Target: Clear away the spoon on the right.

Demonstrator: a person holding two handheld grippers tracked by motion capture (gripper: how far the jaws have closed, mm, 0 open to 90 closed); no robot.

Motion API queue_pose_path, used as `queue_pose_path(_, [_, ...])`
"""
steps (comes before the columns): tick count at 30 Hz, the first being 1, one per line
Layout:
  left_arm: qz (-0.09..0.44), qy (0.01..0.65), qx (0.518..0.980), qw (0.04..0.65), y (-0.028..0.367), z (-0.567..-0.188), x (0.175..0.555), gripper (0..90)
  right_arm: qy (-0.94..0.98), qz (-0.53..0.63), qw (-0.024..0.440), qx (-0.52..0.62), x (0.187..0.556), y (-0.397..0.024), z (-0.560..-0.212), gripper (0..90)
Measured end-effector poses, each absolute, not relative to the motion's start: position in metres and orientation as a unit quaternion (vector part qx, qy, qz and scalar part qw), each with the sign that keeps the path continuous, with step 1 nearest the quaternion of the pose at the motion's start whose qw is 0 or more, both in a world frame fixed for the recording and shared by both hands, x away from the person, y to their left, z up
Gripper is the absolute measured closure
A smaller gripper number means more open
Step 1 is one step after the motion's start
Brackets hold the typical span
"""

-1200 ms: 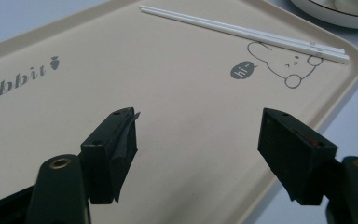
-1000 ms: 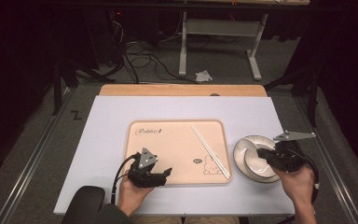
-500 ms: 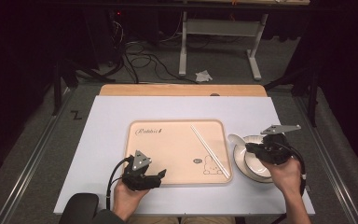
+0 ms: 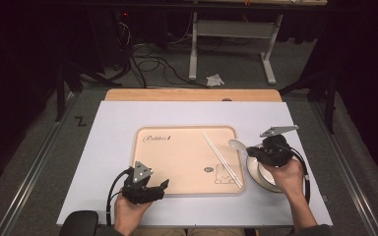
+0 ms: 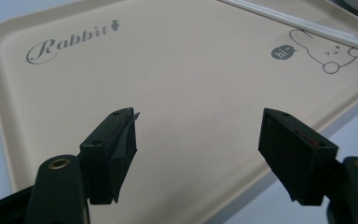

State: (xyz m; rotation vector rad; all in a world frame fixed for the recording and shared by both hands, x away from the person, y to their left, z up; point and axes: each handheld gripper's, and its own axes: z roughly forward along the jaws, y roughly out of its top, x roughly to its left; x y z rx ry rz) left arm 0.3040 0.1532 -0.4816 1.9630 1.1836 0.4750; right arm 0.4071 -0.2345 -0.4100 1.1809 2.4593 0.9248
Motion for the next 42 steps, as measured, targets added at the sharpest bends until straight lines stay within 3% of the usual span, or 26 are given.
queue_pose_path(20, [0.188, 0.467, 0.772, 0.388, 0.156, -0.481, 0.307, 27.8, 0.863, 0.268, 0.126, 0.409, 0.437, -0.199, -0.42, 85.8])
queue_pose_path(42, [0.166, 0.423, 0.796, 0.399, 0.133, -0.481, 0.327, 28.0, 0.859, 0.195, 0.139, 0.452, 0.45, -0.176, -0.438, 85.8])
